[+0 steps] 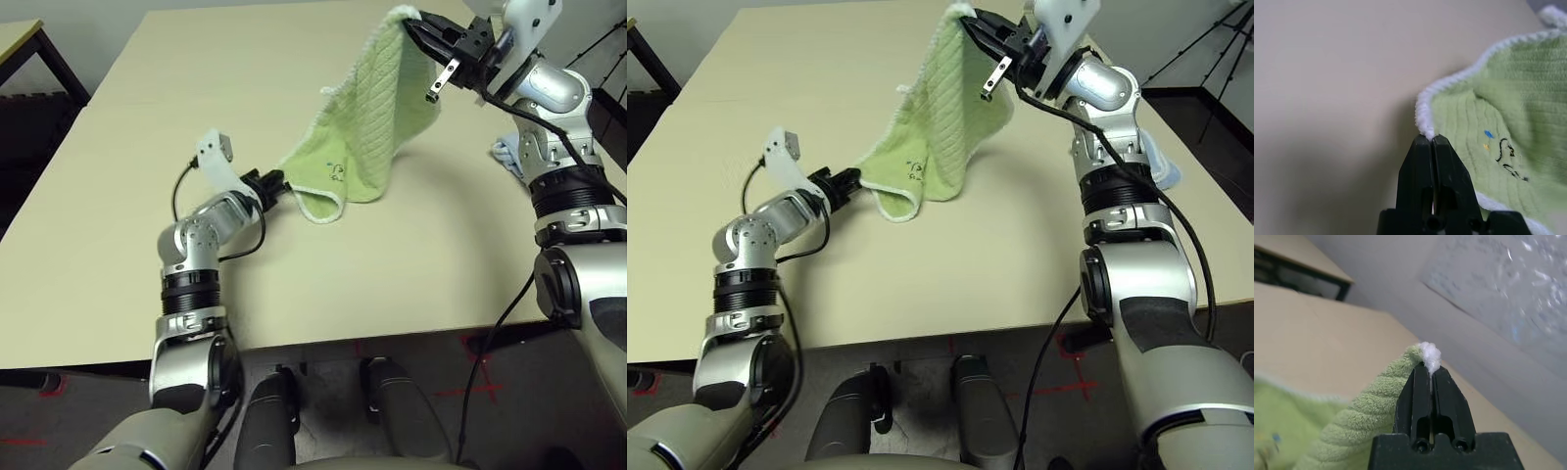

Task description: Fold the towel and set it aside.

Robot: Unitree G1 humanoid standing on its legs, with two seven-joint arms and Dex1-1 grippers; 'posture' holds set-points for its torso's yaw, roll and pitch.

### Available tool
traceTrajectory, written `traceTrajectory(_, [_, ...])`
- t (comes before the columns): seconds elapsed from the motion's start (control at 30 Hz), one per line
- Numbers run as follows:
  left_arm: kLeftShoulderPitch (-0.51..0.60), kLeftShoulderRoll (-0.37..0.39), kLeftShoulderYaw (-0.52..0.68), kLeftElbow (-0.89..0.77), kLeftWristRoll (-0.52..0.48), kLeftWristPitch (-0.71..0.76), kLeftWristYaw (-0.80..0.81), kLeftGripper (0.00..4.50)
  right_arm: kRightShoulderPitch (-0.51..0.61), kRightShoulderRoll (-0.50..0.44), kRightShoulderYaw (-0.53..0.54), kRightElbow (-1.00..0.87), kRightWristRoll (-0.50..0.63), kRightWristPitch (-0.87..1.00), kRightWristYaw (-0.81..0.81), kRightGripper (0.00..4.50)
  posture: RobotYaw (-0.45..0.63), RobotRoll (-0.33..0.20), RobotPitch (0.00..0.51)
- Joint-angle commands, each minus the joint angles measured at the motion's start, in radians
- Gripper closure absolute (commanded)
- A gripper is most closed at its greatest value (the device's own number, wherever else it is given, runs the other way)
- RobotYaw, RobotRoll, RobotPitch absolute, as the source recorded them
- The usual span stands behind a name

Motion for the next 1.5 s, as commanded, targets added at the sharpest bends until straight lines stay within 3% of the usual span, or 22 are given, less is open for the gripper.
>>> traceTrajectory(0.03, [0.049,0.079,-0.022,-0.073,0.057,-0.025,-0.031,4.46,0.05,-0.005,0.036,0.029,-0.057,0.05,-0.049,4.5,-0.12,0.0,0.158])
traceTrajectory(0.3, [0.12,0.169,-0.108,-0.162,0.146,-0.068,-0.093,4.46,0.101,0.028,0.053,0.004,-0.066,0.114,-0.086,4.5,-0.11,0.0,0.154])
traceTrajectory(0.53, [0.172,0.184,-0.155,-0.283,0.184,-0.039,-0.115,4.46,0.126,0.041,0.052,-0.001,-0.077,0.125,-0.153,4.5,-0.1,0.0,0.153])
traceTrajectory(0.9, [0.295,0.259,-0.097,-0.455,0.213,0.042,-0.104,4.46,0.19,0.032,0.041,-0.104,-0.063,0.286,-0.172,4.5,-0.07,0.0,0.159])
traceTrajectory(1.17, [0.161,0.338,-0.109,-0.288,0.331,-0.112,-0.095,4.46,0.066,0.024,0.054,0.096,-0.133,0.209,-0.318,4.5,-0.08,0.0,0.158])
traceTrajectory(1.5, [0.008,0.349,-0.14,-0.088,0.426,-0.304,-0.118,4.46,-0.095,-0.004,0.034,0.28,-0.148,0.058,-0.454,4.5,-0.1,0.0,0.156])
